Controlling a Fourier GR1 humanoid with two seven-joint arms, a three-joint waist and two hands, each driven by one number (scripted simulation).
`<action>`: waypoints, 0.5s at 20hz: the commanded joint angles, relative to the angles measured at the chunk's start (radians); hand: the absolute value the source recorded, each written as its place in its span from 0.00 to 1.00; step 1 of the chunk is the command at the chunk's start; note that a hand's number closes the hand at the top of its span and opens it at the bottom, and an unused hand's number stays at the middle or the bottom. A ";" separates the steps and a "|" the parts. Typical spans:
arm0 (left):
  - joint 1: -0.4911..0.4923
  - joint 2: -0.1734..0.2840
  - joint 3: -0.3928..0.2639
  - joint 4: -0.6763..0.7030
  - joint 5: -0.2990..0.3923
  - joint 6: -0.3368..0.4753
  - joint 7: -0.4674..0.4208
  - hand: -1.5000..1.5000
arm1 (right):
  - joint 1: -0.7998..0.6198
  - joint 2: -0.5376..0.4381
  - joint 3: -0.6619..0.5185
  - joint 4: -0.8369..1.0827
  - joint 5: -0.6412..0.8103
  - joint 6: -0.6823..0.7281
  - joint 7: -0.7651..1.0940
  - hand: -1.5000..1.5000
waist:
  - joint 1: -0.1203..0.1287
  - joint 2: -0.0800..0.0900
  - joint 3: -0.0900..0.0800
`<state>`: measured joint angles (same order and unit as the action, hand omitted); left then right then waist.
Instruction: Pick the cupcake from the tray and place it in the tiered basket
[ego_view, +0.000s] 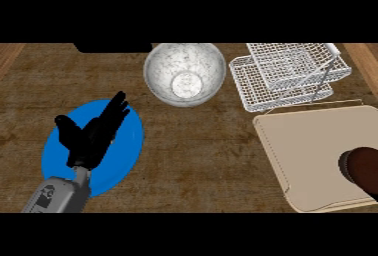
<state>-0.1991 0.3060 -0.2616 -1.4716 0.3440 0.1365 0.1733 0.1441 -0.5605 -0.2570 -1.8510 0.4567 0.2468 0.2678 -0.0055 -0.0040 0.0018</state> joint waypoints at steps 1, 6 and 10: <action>0.042 -0.014 -0.008 -0.021 -0.007 0.009 -0.006 0.50 | -0.053 -0.124 -0.220 -0.021 -0.255 0.143 -0.081 1.00 | -0.012 -0.004 -0.002; 0.007 0.014 0.030 0.009 -0.020 -0.014 -0.002 0.50 | -0.166 -0.217 -0.383 0.027 -0.380 0.187 -0.103 1.00 | -0.001 0.002 -0.002; 0.017 -0.056 -0.019 -0.029 -0.066 0.027 0.032 0.50 | -0.254 -0.272 -0.421 0.044 -0.447 0.232 -0.023 1.00 | 0.005 0.003 -0.002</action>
<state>-0.1808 0.2874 -0.2621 -1.4897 0.3117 0.1367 0.1834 -0.0267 -0.7742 -0.6203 -1.8500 0.0837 0.4348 0.2246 -0.0069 -0.0043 0.0001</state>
